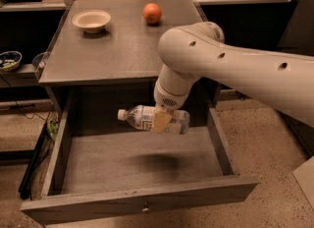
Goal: Place blue plastic bottle into top drawer
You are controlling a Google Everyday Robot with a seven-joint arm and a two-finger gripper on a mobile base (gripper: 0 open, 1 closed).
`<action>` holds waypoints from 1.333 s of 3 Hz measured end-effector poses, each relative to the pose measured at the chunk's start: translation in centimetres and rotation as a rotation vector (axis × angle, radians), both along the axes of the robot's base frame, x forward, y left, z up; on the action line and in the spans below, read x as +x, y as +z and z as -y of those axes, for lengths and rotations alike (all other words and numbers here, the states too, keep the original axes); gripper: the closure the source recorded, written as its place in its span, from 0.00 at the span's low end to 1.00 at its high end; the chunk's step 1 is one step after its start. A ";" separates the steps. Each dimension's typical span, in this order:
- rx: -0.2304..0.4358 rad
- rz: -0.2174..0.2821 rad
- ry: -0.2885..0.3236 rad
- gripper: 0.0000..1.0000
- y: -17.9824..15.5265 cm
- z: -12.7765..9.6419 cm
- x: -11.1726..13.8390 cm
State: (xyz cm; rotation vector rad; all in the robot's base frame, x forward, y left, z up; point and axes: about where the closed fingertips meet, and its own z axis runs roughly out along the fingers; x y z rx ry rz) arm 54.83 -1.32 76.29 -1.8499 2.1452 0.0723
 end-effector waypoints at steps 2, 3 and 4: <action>-0.026 -0.005 -0.027 1.00 -2.1 -0.2 1.0; -0.067 0.002 -0.036 1.00 -3.6 -0.1 2.1; -0.067 0.002 -0.036 1.00 -3.6 -0.1 2.1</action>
Offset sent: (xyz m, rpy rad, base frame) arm 0.0140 0.0026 -0.0300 -0.0237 0.0082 -0.0515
